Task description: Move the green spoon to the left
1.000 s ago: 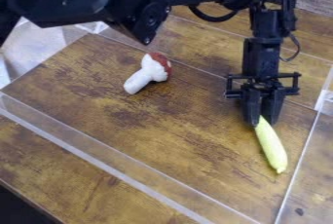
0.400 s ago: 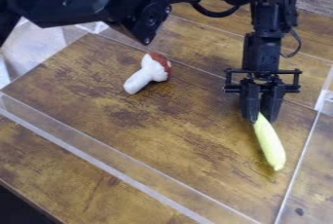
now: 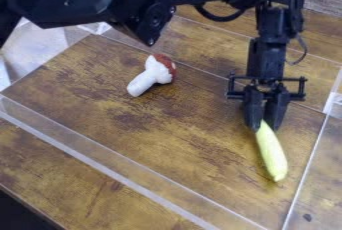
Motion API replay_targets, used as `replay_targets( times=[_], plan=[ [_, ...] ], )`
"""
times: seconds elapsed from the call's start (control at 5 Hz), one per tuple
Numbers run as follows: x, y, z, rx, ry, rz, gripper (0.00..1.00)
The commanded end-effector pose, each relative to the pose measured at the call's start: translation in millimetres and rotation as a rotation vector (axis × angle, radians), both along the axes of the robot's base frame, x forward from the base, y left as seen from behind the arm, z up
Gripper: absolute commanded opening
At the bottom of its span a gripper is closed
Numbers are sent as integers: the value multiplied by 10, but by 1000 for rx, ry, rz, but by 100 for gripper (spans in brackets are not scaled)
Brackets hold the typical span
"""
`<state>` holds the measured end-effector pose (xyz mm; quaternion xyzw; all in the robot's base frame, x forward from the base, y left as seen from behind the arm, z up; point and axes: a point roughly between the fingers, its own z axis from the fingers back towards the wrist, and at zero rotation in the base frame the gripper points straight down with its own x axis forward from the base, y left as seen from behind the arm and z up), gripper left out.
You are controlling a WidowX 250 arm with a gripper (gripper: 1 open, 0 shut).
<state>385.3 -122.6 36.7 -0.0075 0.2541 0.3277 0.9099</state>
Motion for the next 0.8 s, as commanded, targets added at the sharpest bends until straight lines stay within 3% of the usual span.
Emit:
replay_targets(
  times=[0.0, 0.2, 0.6],
  plan=[
    [29, 159, 633, -42, -119, -24, 0],
    [-31, 197, 663, -74, -117, 19, 0],
    [-118, 165, 834, -137, -146, 53, 0]
  ],
)
